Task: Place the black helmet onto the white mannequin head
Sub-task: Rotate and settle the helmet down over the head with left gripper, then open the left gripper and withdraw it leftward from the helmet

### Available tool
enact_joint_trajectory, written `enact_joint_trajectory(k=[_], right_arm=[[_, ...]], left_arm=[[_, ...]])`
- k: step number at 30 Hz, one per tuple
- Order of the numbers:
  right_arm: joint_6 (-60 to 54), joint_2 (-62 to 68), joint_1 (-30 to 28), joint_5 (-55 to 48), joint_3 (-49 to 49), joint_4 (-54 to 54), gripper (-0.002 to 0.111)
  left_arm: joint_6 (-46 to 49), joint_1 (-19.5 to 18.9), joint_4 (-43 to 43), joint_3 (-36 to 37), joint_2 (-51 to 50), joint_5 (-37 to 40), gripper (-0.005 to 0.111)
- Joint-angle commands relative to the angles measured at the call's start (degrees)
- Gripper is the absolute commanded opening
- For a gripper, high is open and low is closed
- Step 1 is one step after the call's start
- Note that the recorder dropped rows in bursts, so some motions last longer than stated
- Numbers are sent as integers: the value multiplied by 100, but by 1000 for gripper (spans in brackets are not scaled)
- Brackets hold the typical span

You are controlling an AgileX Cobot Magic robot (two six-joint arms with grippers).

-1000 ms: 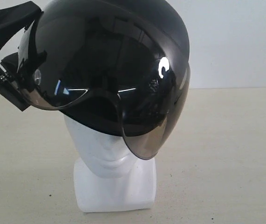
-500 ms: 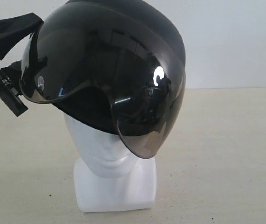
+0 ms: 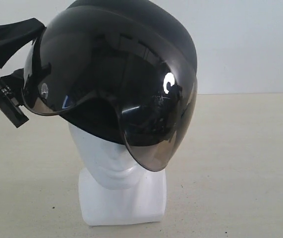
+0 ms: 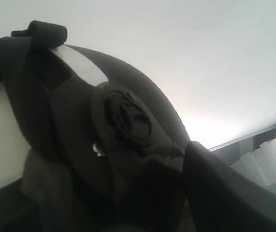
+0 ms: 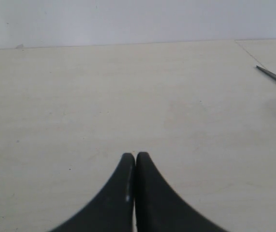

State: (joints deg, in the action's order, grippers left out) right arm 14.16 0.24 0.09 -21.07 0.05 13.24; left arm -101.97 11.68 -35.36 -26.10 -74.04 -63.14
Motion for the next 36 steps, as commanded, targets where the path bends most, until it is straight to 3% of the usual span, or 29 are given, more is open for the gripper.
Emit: enact_joint_trajectory(k=[1, 4, 11, 16, 22, 30, 36], right_arm=[[5, -24, -9, 61, -5, 44, 0], [5, -24, -9, 61, -5, 44, 0], [5, -24, -9, 61, -5, 44, 0], [5, -24, -9, 61, -5, 44, 0], [5, -24, -9, 61, -5, 44, 0], [5, -24, -9, 61, -5, 44, 0], [5, -24, -9, 61, -5, 44, 0]], left_arm=[[782, -137, -356, 276, -128, 1520, 43], [782, -137, -522, 289, -128, 1520, 53], [782, -137, -604, 351, -99, 1520, 54], [782, -137, -880, 375, -99, 2004, 66], [841, -137, -1094, 377, 50, 2128, 66], [1168, -137, -879, 377, 1025, 2331, 66], [1298, -137, -947, 377, 1559, 3319, 66]])
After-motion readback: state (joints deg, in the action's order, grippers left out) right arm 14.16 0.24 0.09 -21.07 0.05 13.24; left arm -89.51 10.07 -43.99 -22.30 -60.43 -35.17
